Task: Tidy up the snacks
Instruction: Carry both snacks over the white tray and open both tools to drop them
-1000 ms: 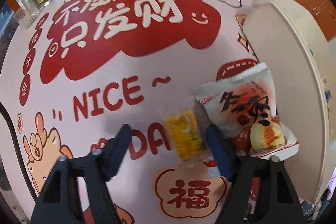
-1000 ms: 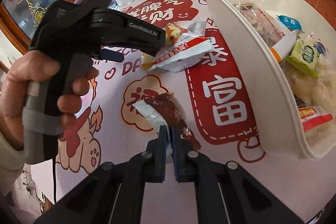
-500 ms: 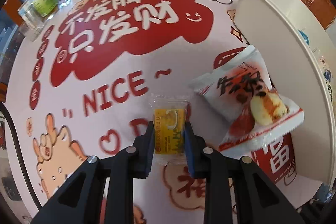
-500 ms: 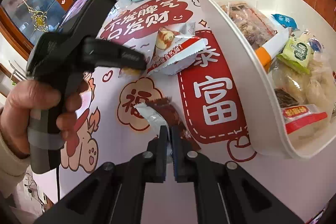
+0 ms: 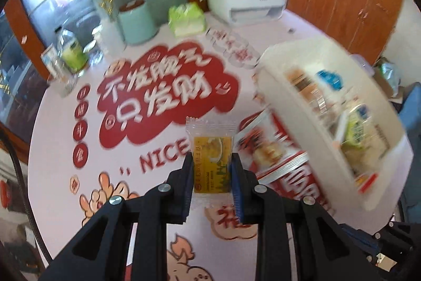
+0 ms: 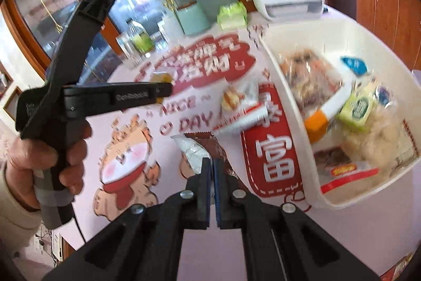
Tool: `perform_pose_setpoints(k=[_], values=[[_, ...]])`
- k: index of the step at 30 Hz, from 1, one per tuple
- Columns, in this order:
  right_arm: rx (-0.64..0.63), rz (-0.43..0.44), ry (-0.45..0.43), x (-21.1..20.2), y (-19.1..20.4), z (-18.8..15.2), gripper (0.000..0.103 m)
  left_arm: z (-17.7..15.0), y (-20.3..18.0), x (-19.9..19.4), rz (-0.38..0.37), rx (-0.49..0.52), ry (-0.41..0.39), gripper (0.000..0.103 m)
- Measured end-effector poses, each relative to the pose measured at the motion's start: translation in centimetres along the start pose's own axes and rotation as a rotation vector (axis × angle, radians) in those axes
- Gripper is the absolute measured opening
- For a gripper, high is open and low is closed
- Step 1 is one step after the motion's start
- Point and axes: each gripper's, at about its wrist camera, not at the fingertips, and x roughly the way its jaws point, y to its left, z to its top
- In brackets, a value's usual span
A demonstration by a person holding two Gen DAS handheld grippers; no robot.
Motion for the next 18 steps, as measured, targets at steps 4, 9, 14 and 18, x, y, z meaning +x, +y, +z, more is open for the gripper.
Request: perform_pose_setpoints(k=[4,9,14,18], values=[[0.005,0.014,-0.081,-3.3,-0.1,1.7,0.002,1.9,-2.3,-2.3,-0.039,0.030,-0.067,0.024],[0.026,-0.019,-0.163,-6.8,-1.2,3.9,0.002,4.7,-5.9,-5.0,-0.079,0.075,-0.145,0.024],[0.063,-0.066,-0.252,-10.1,-3.4,6.2,0.002,6.9,-9.7,-5.9,-0.097,0.117,-0.188,0.024],[0.086,-0.107,-0.303,-11.6,-5.3,7.5,0.001,8.4,-12.4,-5.4,-0.095,0.141,-0.194,0.024]])
